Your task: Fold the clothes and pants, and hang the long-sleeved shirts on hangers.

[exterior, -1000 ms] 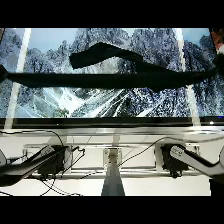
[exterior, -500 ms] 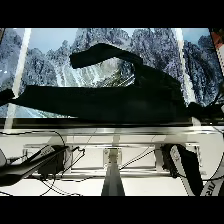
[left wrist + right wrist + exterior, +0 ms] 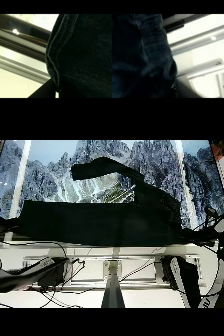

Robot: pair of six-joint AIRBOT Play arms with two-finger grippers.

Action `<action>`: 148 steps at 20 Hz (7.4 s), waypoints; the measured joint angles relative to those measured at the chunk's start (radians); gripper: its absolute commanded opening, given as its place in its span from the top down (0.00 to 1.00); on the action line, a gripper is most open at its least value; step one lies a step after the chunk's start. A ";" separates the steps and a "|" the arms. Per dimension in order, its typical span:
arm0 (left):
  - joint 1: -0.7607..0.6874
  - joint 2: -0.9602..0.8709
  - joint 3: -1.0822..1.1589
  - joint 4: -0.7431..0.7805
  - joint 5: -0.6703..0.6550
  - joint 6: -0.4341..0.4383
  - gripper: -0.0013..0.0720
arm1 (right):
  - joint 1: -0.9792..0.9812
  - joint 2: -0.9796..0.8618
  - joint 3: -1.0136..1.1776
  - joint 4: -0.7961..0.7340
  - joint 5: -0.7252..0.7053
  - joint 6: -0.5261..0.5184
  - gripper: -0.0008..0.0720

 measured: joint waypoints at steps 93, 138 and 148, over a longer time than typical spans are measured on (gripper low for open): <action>-0.391 -0.499 0.372 -0.957 0.319 -0.057 0.24 | 0.000 -0.581 0.394 0.233 -0.561 -0.093 0.04; -0.148 -0.142 0.373 -1.135 0.169 0.120 0.95 | 0.000 -0.585 0.392 0.253 -0.580 -0.091 0.04; -0.288 -0.388 0.373 -1.473 0.607 0.326 0.04 | 0.000 -0.585 0.392 0.273 -0.593 -0.073 0.04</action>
